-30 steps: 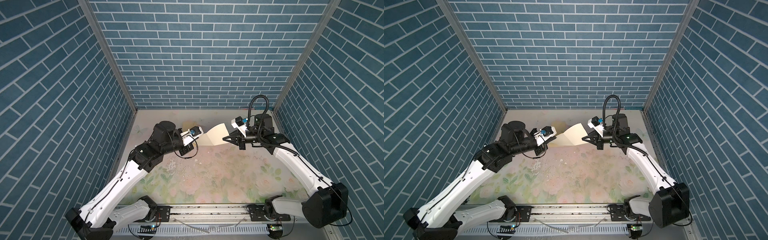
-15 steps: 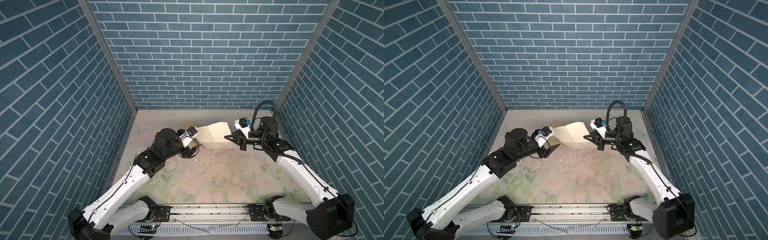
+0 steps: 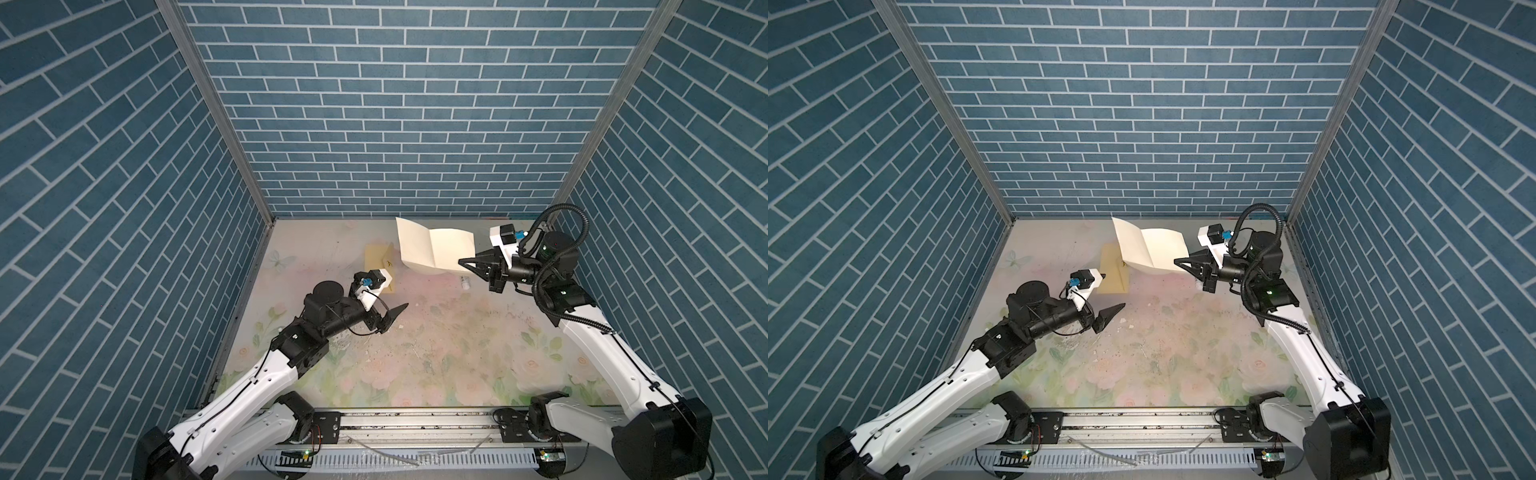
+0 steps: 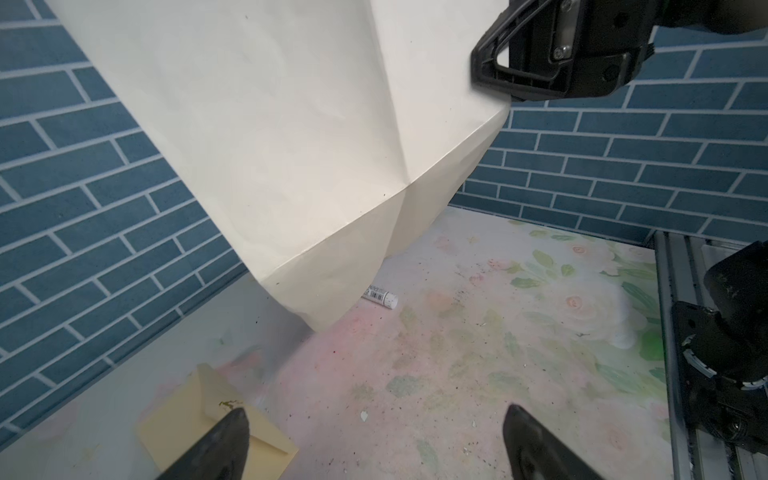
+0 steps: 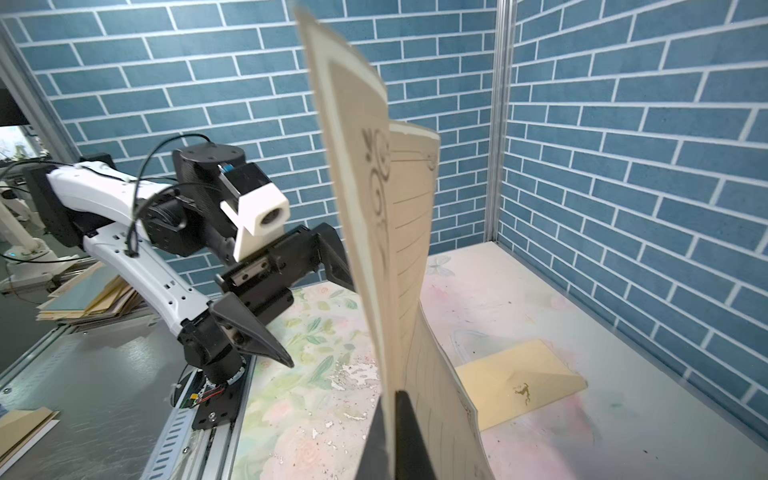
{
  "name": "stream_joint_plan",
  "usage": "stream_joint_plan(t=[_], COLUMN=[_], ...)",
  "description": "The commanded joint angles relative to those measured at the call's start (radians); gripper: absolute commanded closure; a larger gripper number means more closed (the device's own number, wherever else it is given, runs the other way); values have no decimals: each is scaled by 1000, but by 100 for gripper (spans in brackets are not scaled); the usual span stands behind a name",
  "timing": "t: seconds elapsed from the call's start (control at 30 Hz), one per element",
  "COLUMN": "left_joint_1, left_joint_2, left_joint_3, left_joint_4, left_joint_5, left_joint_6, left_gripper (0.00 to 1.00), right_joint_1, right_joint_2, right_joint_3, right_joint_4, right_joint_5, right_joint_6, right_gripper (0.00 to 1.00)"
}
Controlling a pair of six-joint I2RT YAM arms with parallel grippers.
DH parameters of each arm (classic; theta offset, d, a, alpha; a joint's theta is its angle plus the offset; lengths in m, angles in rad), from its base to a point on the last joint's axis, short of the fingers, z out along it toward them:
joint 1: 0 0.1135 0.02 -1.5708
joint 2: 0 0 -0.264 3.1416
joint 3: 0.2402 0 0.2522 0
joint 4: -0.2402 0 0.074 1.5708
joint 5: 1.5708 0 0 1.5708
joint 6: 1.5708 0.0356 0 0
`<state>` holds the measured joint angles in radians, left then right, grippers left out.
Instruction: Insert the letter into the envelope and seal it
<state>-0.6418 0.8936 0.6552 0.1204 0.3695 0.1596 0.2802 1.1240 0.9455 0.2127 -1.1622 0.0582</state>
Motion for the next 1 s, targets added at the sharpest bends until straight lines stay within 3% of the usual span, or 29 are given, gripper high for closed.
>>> stream_joint_plan(t=[0.0, 0.23, 0.5, 0.7, 0.97], left_joint_1=[9, 106, 114, 114, 114], left_joint_2=[28, 59, 111, 159, 173], left_joint_3=[-22, -72, -82, -66, -67], left_joint_4=[155, 313, 474, 506, 508], left_joint_5=[50, 144, 352, 431, 406], left_joint_6=[6, -83, -118, -132, -110], left_gripper=[4, 6, 17, 35, 66], right_joint_1=[-3, -3, 0, -1, -1], right_joint_2=[-30, -48, -35, -35, -34], right_joint_3=[-28, -43, -82, -88, -95], right_joint_4=[68, 116, 291, 329, 332], right_joint_5=[-75, -105, -108, -98, -81], right_joint_6=[55, 112, 251, 284, 282], right_gripper=[100, 100, 100, 100, 100])
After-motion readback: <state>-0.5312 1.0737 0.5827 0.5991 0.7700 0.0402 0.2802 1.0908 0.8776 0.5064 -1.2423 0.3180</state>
